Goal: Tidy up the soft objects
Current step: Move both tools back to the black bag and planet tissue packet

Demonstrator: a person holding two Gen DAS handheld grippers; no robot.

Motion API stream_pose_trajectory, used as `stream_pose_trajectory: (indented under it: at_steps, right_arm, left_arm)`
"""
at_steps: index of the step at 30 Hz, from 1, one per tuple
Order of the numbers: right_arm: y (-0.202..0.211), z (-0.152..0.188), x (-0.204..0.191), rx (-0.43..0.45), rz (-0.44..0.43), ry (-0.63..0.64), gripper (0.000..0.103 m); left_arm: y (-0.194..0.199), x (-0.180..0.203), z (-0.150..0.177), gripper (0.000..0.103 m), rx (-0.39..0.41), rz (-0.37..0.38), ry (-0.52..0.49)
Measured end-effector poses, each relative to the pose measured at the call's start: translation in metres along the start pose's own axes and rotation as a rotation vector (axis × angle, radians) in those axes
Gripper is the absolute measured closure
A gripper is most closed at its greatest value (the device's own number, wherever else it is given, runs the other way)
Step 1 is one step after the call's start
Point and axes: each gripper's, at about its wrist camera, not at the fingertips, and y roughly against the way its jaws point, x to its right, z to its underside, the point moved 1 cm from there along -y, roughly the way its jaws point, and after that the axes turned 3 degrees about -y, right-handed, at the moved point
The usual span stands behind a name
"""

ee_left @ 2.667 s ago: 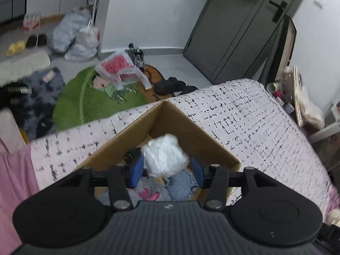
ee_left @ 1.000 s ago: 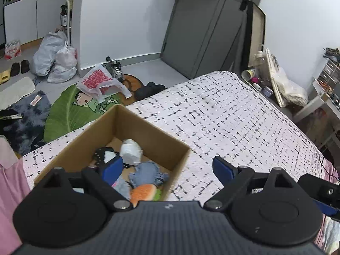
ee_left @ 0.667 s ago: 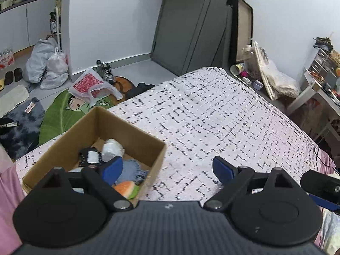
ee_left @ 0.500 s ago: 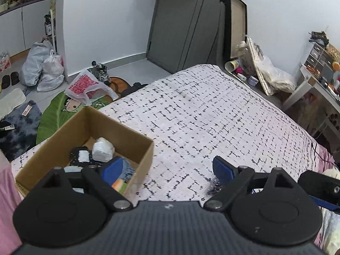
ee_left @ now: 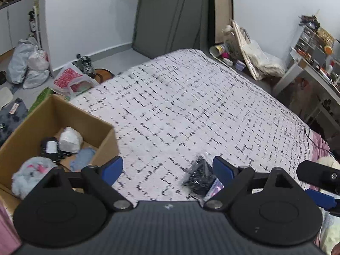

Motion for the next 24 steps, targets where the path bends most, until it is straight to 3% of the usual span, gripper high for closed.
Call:
stream_pose_trajectory:
  at_steps: [11,24]
  right_arm:
    - [-0.016,-0.006,0.036,-0.003,0.058,-0.125,0.000]
    - [-0.038,-0.001,0.054,-0.028,0.075,-0.226,0.002]
  left_arm:
    - [-0.038,0.007,-0.002,0.013,-0.076,0.011,0.001]
    - [-0.086,0.025,0.013,0.015,-0.137,0.143,-0.007]
